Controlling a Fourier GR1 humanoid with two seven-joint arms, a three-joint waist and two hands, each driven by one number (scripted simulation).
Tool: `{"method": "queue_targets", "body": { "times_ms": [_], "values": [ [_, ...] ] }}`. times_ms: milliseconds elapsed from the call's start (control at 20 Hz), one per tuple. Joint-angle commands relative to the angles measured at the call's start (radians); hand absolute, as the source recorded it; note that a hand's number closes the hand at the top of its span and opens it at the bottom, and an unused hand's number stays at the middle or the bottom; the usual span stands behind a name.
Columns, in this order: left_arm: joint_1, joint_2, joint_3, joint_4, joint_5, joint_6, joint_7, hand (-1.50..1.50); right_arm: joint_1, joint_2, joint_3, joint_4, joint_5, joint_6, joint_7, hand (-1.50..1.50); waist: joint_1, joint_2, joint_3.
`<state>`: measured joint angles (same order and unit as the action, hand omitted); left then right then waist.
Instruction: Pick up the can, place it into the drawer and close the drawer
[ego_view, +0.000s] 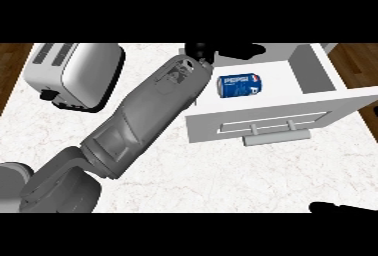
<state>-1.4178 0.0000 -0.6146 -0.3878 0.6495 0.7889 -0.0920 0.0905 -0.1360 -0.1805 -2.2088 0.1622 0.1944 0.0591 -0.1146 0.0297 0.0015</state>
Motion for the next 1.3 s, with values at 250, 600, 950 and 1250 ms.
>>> {"method": "queue_targets", "body": {
  "times_ms": [250,600,950,1250],
  "values": [
    [-0.042,0.0,0.025,-0.026,0.06,0.032,-0.042,-1.5,-0.086,-0.103,0.043,0.007,0.225,-0.001,-0.012,-1.5,0.045,-0.011,-0.001],
    [-0.066,0.0,-0.008,-0.045,0.059,0.065,0.008,-1.5,-0.055,-0.13,0.196,0.056,0.552,-0.054,-0.051,-1.5,0.072,-0.022,-0.001],
    [-0.037,0.0,-0.001,-0.126,0.041,0.069,0.064,-1.5,-0.157,-0.124,0.285,0.322,0.783,-0.149,-0.069,-1.5,0.126,-0.033,-0.001],
    [0.041,0.073,0.023,-0.15,-0.001,0.03,0.041,-1.5,-0.194,-0.043,0.286,0.614,0.883,-0.383,-0.145,-1.5,0.132,-0.027,0.0]
  ]
}}
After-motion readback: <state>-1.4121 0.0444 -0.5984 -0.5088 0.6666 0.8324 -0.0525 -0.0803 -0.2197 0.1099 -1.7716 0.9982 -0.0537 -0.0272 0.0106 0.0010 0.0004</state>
